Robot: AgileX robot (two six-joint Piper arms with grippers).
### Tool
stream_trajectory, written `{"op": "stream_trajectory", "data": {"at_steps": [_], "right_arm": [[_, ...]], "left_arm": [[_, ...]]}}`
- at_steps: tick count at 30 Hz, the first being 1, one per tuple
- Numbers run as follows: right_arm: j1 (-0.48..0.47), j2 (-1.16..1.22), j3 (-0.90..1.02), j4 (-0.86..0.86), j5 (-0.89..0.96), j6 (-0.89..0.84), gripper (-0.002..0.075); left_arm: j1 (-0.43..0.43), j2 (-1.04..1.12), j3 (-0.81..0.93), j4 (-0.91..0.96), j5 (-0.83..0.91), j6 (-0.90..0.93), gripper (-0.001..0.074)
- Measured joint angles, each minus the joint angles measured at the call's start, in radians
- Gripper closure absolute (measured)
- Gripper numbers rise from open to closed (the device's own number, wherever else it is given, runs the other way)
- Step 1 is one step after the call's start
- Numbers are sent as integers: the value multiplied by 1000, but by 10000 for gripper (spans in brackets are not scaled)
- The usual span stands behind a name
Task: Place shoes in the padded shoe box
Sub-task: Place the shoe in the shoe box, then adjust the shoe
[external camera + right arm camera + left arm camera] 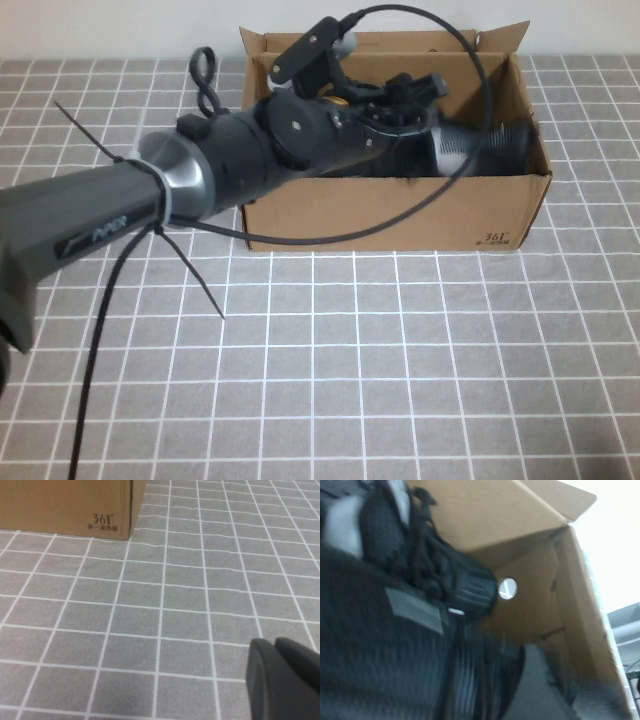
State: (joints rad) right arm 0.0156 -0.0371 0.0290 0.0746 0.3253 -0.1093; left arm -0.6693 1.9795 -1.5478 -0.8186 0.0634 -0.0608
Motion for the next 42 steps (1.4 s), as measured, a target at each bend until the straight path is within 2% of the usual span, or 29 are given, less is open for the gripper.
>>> {"op": "stream_trajectory", "data": {"at_steps": [4,10,12,16,20,32,42], "right_arm": [[0,0,0,0,0,0,732],[0,0,0,0,0,0,732],[0,0,0,0,0,0,732],[0,0,0,0,0,0,733],[0,0,0,0,0,0,733],[0,0,0,0,0,0,732],[0,0,0,0,0,0,733]], "left_arm": [[41,-12,0,0,48,24,333],[84,-87,0,2,104,198,342],[96,-107,0,2,129,251,405],[143,-117,-2,16,213,306,632],[189,-87,-2,33,293,310,717],[210,65,-21,85,353,317,736],[252,4,-201,154,602,331,736]]}}
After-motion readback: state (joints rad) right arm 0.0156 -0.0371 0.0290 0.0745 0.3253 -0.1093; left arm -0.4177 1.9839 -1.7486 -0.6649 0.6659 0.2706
